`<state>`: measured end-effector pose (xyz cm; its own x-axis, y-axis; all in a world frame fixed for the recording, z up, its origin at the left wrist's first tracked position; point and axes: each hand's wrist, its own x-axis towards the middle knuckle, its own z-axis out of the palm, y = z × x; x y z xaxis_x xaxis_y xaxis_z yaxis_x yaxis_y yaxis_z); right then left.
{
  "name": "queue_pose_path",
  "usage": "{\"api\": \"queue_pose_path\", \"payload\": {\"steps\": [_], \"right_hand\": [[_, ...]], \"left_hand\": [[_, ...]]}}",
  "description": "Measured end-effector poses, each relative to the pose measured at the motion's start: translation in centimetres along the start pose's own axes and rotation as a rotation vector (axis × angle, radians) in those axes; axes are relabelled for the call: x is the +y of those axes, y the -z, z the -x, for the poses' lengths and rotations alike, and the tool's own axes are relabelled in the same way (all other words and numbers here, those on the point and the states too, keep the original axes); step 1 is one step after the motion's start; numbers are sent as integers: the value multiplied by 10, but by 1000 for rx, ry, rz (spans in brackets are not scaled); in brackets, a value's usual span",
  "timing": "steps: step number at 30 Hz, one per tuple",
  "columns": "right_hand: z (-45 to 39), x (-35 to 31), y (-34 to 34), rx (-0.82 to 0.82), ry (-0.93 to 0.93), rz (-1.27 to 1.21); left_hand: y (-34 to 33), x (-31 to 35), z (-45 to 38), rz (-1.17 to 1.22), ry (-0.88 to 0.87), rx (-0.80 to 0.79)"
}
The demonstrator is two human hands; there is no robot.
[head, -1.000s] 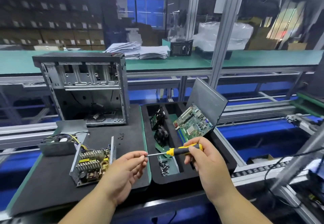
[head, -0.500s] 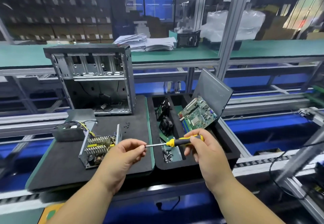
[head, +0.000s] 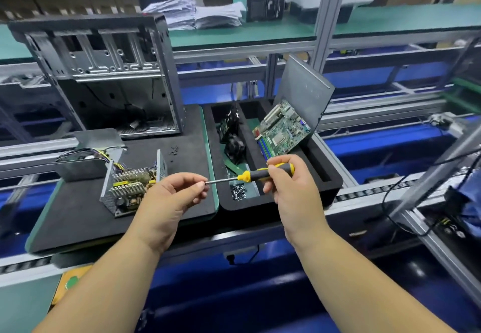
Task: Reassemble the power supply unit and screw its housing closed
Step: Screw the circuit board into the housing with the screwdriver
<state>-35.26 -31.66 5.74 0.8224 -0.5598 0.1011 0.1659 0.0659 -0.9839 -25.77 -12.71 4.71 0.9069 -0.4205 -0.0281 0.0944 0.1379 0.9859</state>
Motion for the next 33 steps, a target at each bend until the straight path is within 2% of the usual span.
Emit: {"api": "queue_pose_path", "payload": {"steps": [14,29,33], "right_hand": [[1,6,-11,114,-53,50],[-10,2,-123,56,-64,-28],[-18,3,-143,103,-67,-67]], "left_hand": [[19,-4,-8,-98,-14,-120],[115,31,-15,-43,-24,-35],[140,43,-26,46,-37,2]]}}
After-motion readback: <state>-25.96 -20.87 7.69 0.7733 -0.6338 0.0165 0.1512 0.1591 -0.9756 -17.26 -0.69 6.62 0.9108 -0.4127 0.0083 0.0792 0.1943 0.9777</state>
